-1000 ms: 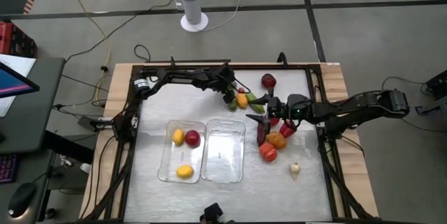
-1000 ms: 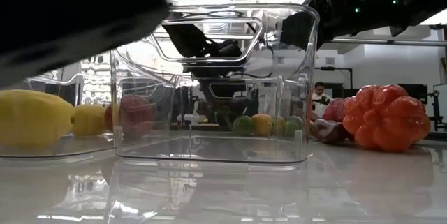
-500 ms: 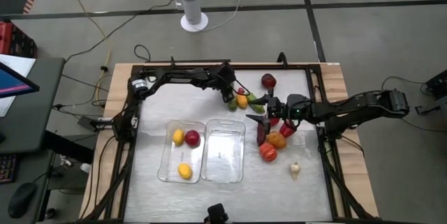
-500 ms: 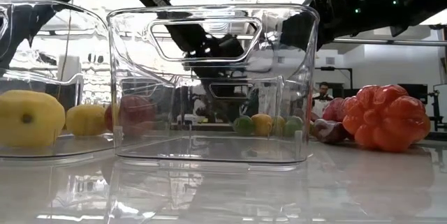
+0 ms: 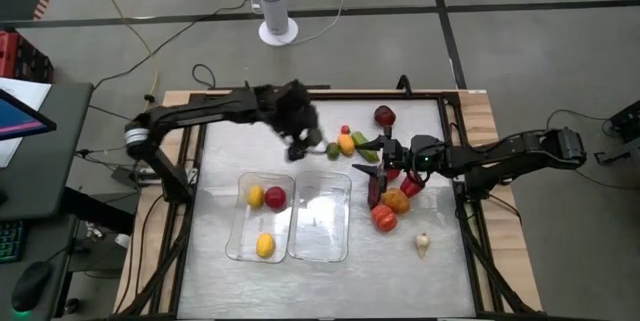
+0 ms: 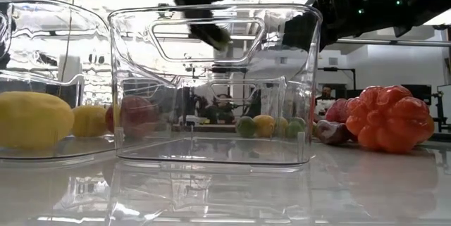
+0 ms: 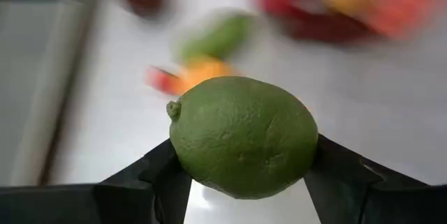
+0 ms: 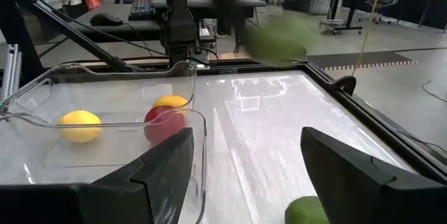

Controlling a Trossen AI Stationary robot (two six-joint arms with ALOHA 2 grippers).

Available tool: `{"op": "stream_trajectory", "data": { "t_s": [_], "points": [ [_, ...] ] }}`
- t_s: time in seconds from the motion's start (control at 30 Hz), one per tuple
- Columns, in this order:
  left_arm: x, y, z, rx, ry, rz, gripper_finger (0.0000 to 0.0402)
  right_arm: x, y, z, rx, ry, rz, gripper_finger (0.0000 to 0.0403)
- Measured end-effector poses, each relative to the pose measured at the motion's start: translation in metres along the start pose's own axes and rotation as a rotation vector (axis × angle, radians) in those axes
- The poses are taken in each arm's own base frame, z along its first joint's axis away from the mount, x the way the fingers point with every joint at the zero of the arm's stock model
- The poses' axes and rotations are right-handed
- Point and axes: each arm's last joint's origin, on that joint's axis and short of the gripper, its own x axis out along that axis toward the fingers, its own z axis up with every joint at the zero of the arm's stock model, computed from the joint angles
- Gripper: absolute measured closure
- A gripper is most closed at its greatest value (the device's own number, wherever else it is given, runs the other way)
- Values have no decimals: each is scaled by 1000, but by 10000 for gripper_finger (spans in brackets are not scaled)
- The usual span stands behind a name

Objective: Sort produce into baskets
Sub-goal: Put the top green lime into the left transparent bin, then put the green lime into the left transparent bin

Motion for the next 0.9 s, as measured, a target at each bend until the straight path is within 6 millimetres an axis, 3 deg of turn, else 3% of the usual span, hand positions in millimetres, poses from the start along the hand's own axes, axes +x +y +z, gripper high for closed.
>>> {"op": "stream_trajectory", "data": {
  "t_s": [0.1, 0.2, 0.33, 0.43, 0.53, 0.73, 0.9],
  "points": [
    [-24, -32, -16, -26, 108, -174, 184, 0, 0, 0, 1, 0, 0, 112],
    [-36, -62, -35, -61, 224, -228, 183, 0, 0, 0, 4, -1, 0, 112],
    [-38, -95, -64, -93, 339, -161, 183, 0, 0, 1, 13, -7, 0, 112],
    [-34, -111, -83, -94, 378, -17, 171, 0, 0, 2, 24, -16, 0, 112],
    [-29, -117, -93, -98, 397, 65, 140, 0, 0, 2, 32, -17, 0, 112],
    [-25, -121, -92, -99, 385, 29, 62, 0, 0, 2, 32, -17, 0, 112],
    [-20, -110, -81, -61, 266, 111, 42, 0, 0, 2, 17, -18, -2, 112]
  ]
}}
